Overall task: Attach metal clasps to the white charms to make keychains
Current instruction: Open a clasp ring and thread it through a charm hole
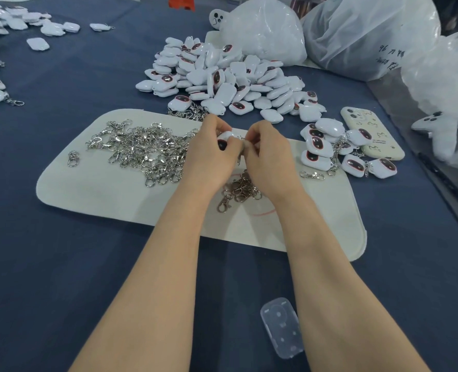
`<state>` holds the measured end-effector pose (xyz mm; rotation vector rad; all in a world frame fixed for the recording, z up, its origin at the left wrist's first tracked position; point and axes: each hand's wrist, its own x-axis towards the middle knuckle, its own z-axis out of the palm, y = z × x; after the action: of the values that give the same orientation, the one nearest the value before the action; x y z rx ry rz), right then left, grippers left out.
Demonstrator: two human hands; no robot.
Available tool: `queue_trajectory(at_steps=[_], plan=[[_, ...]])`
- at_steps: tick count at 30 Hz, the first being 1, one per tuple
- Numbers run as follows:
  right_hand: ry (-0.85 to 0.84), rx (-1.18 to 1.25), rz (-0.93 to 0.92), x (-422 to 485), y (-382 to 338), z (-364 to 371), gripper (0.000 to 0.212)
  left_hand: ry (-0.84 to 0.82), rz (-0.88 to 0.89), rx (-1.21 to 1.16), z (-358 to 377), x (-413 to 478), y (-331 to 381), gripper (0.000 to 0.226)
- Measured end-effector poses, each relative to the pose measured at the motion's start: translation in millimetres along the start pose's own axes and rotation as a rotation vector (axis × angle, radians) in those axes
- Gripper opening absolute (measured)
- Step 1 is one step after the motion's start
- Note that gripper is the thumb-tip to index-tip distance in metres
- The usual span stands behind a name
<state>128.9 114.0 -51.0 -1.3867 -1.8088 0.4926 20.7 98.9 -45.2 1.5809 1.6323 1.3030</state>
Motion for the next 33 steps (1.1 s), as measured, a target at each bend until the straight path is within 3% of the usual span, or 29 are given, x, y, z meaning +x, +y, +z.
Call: queue_trajectory(at_steps=[33], plan=[[0.007, -0.021, -0.007, -0.5, 3.4, 2.7, 0.007, -0.012, -0.011, 0.104, -1.9, 2.1, -8.2, 0.016]])
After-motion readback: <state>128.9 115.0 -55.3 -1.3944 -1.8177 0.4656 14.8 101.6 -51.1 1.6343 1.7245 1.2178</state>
